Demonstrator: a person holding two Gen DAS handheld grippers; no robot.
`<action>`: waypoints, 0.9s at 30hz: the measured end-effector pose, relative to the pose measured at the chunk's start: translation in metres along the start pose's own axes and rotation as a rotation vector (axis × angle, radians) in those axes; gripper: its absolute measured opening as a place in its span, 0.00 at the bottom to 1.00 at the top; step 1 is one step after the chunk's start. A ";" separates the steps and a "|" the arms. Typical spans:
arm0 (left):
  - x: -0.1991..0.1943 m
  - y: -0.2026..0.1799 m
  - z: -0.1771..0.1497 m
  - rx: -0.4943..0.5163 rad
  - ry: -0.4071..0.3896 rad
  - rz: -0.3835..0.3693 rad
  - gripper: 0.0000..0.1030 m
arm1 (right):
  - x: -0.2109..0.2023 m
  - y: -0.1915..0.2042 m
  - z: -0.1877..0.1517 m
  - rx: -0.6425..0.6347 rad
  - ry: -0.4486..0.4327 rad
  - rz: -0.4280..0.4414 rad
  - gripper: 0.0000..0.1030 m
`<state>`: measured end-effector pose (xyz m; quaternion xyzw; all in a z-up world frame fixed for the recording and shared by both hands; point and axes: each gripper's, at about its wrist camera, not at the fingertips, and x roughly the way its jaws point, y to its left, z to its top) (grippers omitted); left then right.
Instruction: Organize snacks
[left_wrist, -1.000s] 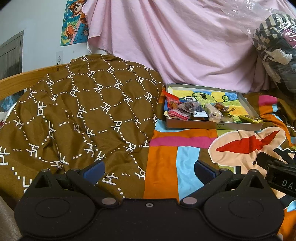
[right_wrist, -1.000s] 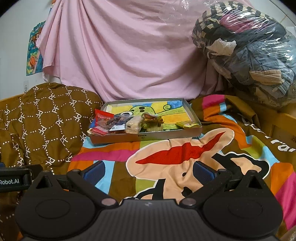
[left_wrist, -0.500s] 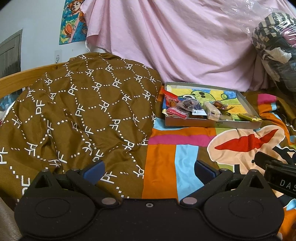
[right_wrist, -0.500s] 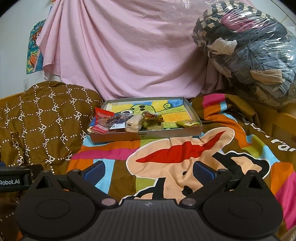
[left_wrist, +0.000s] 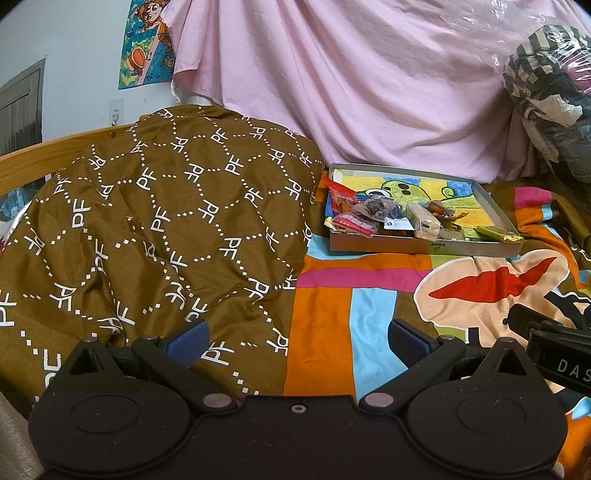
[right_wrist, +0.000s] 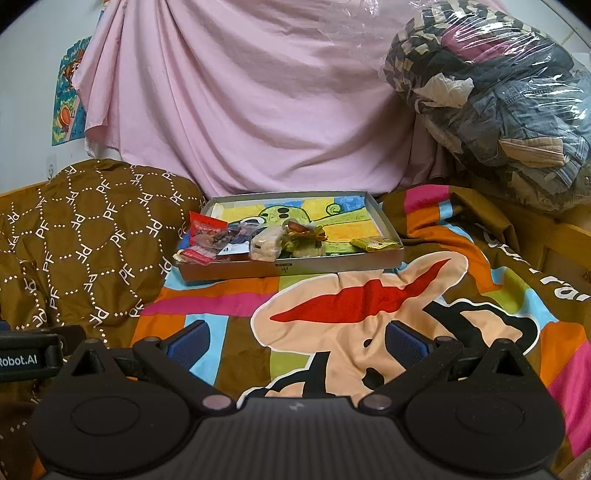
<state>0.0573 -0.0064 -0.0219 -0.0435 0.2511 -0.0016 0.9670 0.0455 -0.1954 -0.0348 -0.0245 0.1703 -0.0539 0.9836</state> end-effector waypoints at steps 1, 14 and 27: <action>0.000 0.000 0.000 0.000 0.000 0.000 0.99 | 0.000 0.000 0.000 0.000 0.000 0.000 1.00; 0.000 0.000 0.000 -0.001 0.001 0.000 0.99 | 0.001 -0.001 -0.003 -0.002 0.008 0.000 1.00; 0.001 0.000 0.001 0.001 0.035 0.041 0.99 | 0.001 0.000 -0.003 -0.006 0.013 -0.001 1.00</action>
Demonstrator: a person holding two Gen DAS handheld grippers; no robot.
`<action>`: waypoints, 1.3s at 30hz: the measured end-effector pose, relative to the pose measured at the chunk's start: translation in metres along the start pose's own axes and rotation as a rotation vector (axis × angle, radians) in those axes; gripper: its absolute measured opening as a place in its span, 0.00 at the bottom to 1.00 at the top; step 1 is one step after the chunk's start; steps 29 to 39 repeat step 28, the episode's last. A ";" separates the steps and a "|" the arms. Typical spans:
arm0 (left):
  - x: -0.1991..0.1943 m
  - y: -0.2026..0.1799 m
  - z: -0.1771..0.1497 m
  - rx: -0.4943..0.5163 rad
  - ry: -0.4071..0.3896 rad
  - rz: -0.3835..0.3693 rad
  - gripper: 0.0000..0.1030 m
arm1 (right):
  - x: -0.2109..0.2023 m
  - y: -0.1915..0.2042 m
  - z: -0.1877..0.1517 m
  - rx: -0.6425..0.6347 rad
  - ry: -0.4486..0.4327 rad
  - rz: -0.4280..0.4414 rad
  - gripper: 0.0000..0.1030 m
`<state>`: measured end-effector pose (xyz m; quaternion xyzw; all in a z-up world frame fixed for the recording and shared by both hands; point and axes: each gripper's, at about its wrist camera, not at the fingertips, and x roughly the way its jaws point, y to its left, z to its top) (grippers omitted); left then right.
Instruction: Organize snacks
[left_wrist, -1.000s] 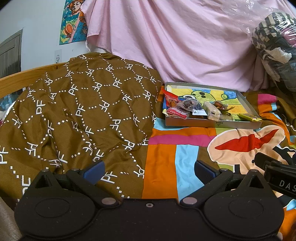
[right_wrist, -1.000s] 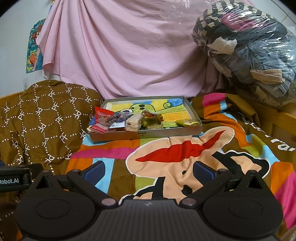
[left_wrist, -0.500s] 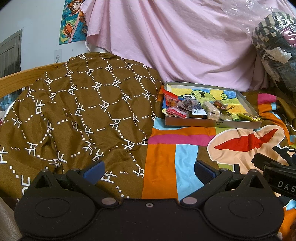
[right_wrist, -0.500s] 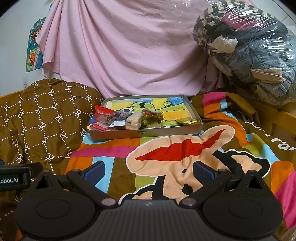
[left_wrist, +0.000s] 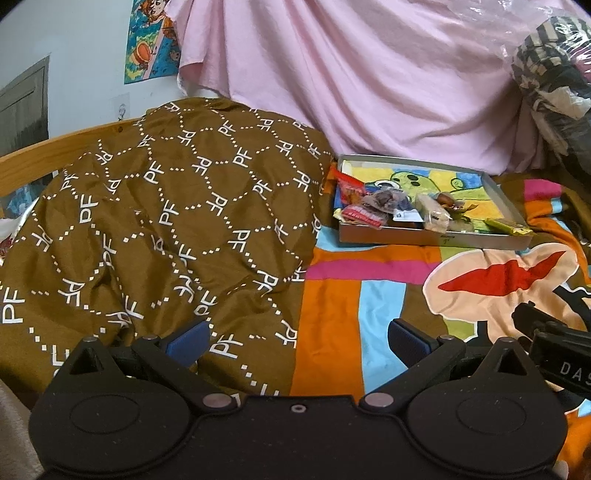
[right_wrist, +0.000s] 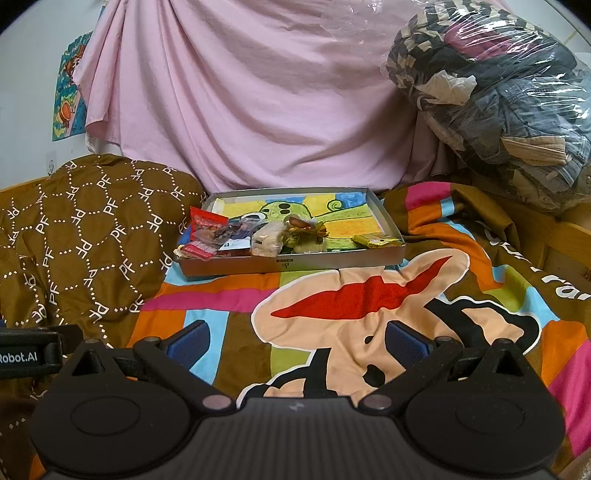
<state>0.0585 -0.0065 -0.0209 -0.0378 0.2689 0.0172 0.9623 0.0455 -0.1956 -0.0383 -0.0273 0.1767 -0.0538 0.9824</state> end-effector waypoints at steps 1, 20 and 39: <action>0.000 0.000 0.000 -0.002 0.002 0.007 0.99 | 0.000 0.000 0.000 0.000 0.000 0.000 1.00; 0.002 0.002 0.002 -0.004 0.028 0.016 0.99 | 0.001 0.000 0.001 -0.004 0.005 0.001 1.00; 0.000 -0.003 0.001 0.027 0.015 -0.002 0.99 | 0.001 0.000 0.000 -0.006 0.007 0.002 1.00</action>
